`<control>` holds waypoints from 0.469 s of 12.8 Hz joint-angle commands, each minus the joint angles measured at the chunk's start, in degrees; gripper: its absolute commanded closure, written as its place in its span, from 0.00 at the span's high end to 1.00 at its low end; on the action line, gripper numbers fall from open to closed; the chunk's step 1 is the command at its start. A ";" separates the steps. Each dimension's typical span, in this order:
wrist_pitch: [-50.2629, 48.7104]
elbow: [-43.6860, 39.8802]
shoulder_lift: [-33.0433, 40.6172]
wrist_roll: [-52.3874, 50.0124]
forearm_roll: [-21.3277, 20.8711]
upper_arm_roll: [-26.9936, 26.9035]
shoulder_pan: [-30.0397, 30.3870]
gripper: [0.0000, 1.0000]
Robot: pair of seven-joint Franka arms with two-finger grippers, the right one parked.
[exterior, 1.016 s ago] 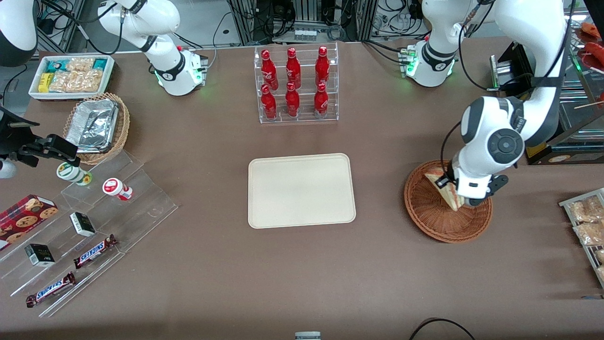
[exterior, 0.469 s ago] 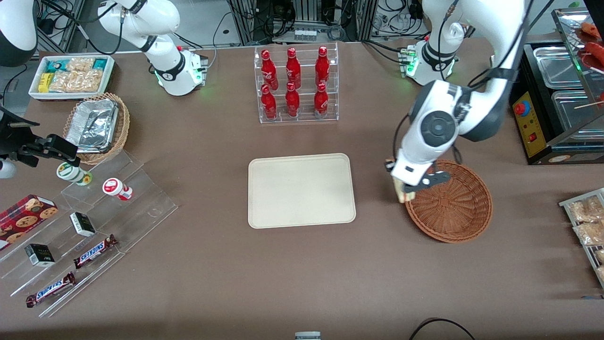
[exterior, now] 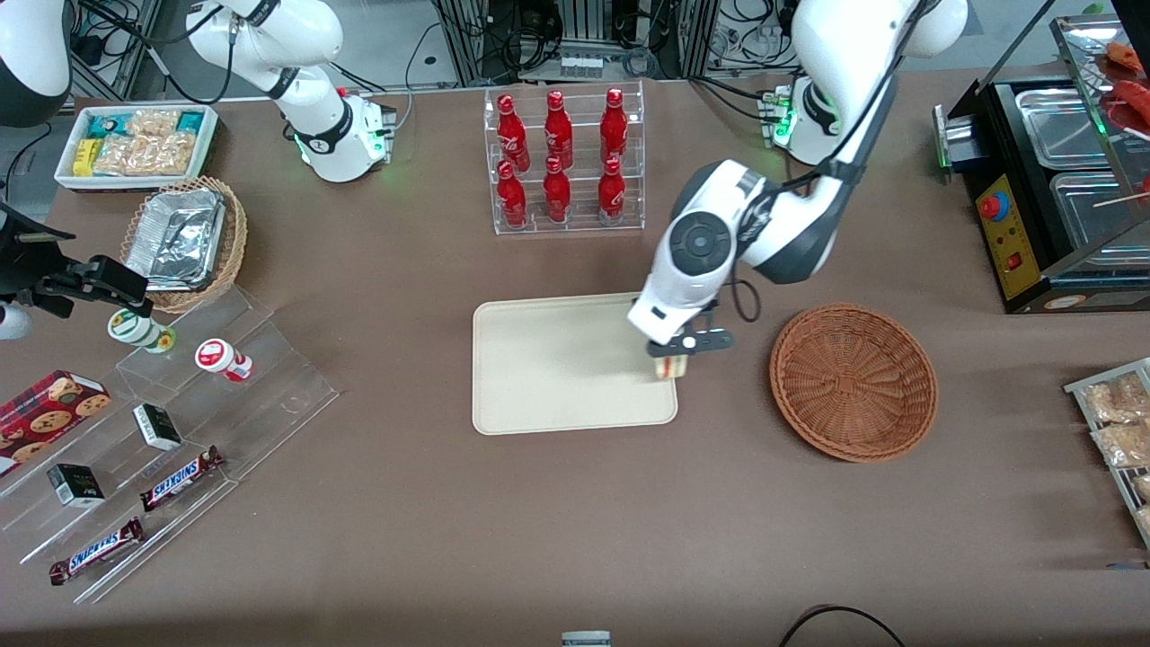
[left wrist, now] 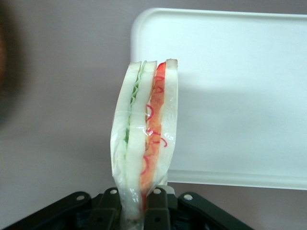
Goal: Place sandwich from basket to tray
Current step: 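Lift the sandwich and carry it over the cream tray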
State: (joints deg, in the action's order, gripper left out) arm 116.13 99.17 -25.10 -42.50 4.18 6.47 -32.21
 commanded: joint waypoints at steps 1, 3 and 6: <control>-1.00 -9.84 -7.48 -5.90 1.00 -0.85 -3.99 0.00; -1.00 -13.98 -11.18 -9.60 0.65 -0.94 -7.24 0.00; -0.91 -20.57 -16.19 -13.30 0.13 -1.11 -9.53 0.00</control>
State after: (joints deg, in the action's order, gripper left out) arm 116.17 85.03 -37.31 -53.42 4.46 6.43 -40.12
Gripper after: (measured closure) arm 0.846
